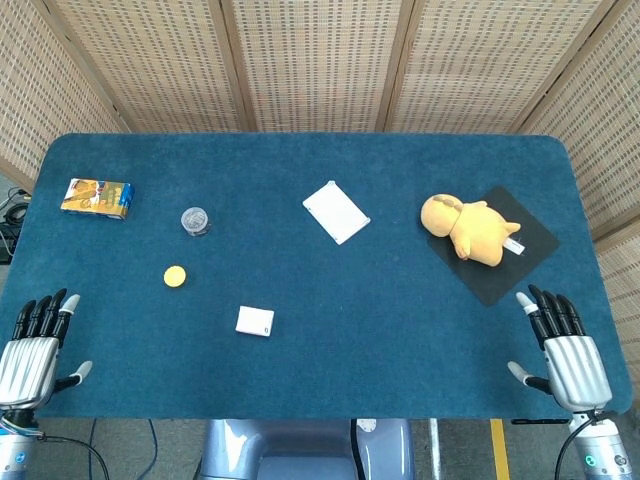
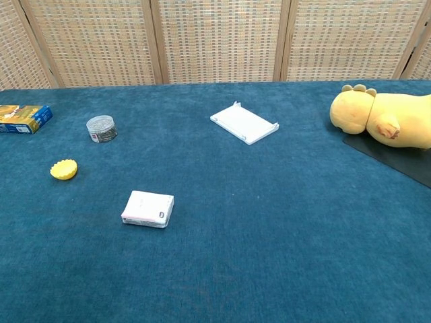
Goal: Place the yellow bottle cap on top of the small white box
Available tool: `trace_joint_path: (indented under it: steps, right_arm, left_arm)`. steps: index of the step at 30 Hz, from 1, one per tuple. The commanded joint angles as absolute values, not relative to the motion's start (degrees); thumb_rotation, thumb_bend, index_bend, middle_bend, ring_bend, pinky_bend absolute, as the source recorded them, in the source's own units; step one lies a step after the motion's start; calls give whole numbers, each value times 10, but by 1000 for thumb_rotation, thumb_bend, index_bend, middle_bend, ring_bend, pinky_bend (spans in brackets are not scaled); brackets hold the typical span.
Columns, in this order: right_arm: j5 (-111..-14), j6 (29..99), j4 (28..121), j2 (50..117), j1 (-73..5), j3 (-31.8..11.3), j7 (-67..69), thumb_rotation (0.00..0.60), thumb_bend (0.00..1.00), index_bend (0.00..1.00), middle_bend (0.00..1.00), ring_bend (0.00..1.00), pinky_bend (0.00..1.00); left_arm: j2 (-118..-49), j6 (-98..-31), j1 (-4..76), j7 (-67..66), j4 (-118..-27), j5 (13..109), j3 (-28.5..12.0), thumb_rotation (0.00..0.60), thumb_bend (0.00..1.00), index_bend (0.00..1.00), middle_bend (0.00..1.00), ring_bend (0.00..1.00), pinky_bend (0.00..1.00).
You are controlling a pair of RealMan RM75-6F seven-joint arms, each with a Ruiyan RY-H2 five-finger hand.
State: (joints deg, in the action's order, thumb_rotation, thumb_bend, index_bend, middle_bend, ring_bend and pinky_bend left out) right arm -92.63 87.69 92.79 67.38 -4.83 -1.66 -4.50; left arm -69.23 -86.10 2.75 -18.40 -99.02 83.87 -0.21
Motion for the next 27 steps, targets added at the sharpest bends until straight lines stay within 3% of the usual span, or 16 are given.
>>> trace_joint_path:
  steps: [1, 11, 15, 27]
  right_arm:
    - [-924, 872, 928, 674, -50, -16, -48, 600, 0, 55, 0, 0, 43]
    - [-915, 860, 927, 674, -52, -16, -48, 600, 0, 54, 0, 0, 43]
    - [-910, 855, 928, 673, -53, -16, -46, 600, 0, 55, 0, 0, 43]
    - [-900, 841, 925, 676, -58, -18, -49, 600, 0, 54, 0, 0, 43]
  left_arm:
    - [-692, -860, 28, -183, -990, 839, -2, 600, 205, 0, 0, 0, 0]
    - [-691, -858, 31, -176, -992, 840, -8, 600, 205, 0, 0, 0, 0]
    - [-688, -837, 52, -162, -991, 828, -27, 600, 212, 0, 0, 0, 0]
    - [-682, -601, 209, -142, -956, 695, -107, 600, 248, 13, 0, 0, 0]
